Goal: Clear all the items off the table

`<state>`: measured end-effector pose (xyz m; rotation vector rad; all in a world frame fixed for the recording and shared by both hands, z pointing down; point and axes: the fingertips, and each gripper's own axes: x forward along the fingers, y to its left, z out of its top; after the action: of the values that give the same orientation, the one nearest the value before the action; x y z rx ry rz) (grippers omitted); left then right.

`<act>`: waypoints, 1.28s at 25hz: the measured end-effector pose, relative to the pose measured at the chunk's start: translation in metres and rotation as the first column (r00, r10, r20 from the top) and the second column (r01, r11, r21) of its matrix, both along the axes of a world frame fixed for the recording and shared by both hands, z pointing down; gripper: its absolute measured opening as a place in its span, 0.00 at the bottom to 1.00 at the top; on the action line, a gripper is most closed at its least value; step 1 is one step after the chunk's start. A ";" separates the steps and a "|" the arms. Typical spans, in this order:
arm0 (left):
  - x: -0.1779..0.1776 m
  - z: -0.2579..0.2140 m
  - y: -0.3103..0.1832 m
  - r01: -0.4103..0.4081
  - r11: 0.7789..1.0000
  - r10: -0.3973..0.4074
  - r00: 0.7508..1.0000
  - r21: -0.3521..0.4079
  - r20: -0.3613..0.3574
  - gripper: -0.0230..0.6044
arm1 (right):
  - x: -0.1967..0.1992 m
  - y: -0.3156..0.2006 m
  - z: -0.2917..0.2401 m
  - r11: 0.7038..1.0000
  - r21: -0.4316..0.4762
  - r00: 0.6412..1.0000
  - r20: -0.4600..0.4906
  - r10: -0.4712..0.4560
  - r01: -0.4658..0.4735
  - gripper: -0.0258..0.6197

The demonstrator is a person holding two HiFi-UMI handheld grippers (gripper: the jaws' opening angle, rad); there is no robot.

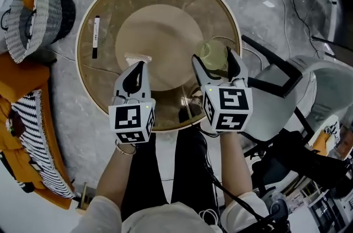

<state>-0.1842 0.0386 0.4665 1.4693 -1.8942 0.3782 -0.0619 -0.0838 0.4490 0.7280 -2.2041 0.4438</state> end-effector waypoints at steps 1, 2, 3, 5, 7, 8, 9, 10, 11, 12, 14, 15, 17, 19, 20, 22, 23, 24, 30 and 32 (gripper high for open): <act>0.010 -0.003 -0.004 -0.018 1.000 0.018 1.000 0.003 -0.002 0.05 | 0.010 0.002 -0.002 1.000 -0.001 1.000 0.001 0.009 -0.009 0.62; 0.021 -0.005 -0.007 -0.036 0.999 0.036 0.999 0.006 -0.004 0.05 | 0.019 0.003 -0.004 1.000 -0.003 1.000 0.002 0.018 -0.018 0.62; 0.032 -0.007 -0.010 -0.056 0.998 0.056 0.998 0.009 -0.005 0.05 | 0.029 0.005 -0.006 1.000 -0.004 1.000 0.004 0.029 -0.029 0.62; 0.053 -0.011 -0.017 -0.105 0.994 0.105 0.995 0.014 -0.005 0.05 | 0.049 0.008 -0.008 0.998 -0.006 0.998 0.010 0.061 -0.061 0.62; 0.074 -0.012 -0.022 -0.155 0.988 0.155 0.988 0.016 -0.003 0.05 | 0.069 0.012 -0.009 0.995 -0.011 0.995 0.016 0.101 -0.101 0.62; 0.084 -0.012 -0.024 -0.179 0.984 0.179 0.984 0.016 -0.005 0.05 | 0.079 0.014 -0.010 0.992 -0.014 0.992 0.018 0.122 -0.122 0.62; 0.094 -0.012 -0.025 -0.201 0.979 0.201 0.979 0.015 -0.008 0.05 | 0.090 0.018 -0.011 0.990 -0.017 0.990 0.018 0.141 -0.141 0.62; 0.105 -0.012 -0.026 -0.223 0.975 0.224 0.975 0.015 -0.012 0.05 | 0.100 0.021 -0.012 0.987 -0.019 0.987 0.018 0.161 -0.160 0.62; 0.114 -0.012 -0.027 -0.246 0.969 0.246 0.969 0.014 -0.013 0.05 | 0.111 0.024 -0.013 0.983 -0.020 0.983 0.017 0.180 -0.180 0.62; 0.124 -0.013 -0.029 -0.268 0.963 0.268 0.963 0.013 -0.013 0.05 | 0.122 0.027 -0.014 0.979 -0.023 0.979 0.017 0.202 -0.201 0.62; 0.143 -0.014 -0.032 -0.312 0.950 0.312 0.950 0.005 -0.011 0.05 | 0.145 0.032 -0.017 0.968 -0.030 0.968 0.020 0.251 -0.250 0.62; 0.154 -0.015 -0.034 -0.335 0.942 0.335 0.942 -0.001 -0.012 0.05 | 0.159 0.034 -0.018 0.960 -0.036 0.960 0.021 0.280 -0.279 0.62; 0.179 -0.016 -0.039 -0.386 0.922 0.386 0.922 -0.010 -0.014 0.05 | 0.190 0.039 -0.020 0.939 -0.045 0.939 0.024 0.342 -0.341 0.62; 0.205 -0.021 -0.047 -0.451 0.892 0.451 0.892 -0.014 -0.008 0.05 | 0.220 0.042 -0.021 0.910 -0.056 0.911 0.030 0.412 -0.410 0.62; 0.218 -0.024 -0.052 -0.485 0.875 0.485 0.875 -0.014 -0.002 0.05 | 0.235 0.043 -0.021 0.894 -0.062 0.894 0.032 0.446 -0.444 0.62; 0.245 -0.030 -0.060 -0.536 0.844 0.536 0.844 -0.012 0.005 0.05 | 0.264 0.044 -0.020 0.864 -0.072 0.865 0.034 0.501 -0.498 0.62; 0.258 -0.033 -0.063 -0.553 0.833 0.554 0.833 -0.012 0.005 0.05 | 0.278 0.045 -0.020 0.852 -0.076 0.852 0.032 0.522 -0.519 0.62; 0.270 -0.034 -0.065 -0.567 0.823 0.567 0.824 -0.014 0.004 0.05 | 0.292 0.045 -0.019 0.839 -0.080 0.840 0.030 0.541 -0.538 0.62; 0.318 -0.026 -0.079 -0.596 0.802 0.596 0.803 -0.030 -0.020 0.05 | 0.358 0.034 -0.008 0.778 -0.087 0.781 0.014 0.625 -0.622 0.62; 0.329 -0.019 -0.086 -0.590 0.806 0.590 0.807 -0.037 -0.024 0.05 | 0.375 0.025 -0.002 0.773 -0.084 0.775 0.006 0.632 -0.629 0.62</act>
<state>0.1453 -0.0474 0.4472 2.0122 -1.3609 0.6882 0.3135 -0.0584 0.4471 1.4360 -1.9060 0.8746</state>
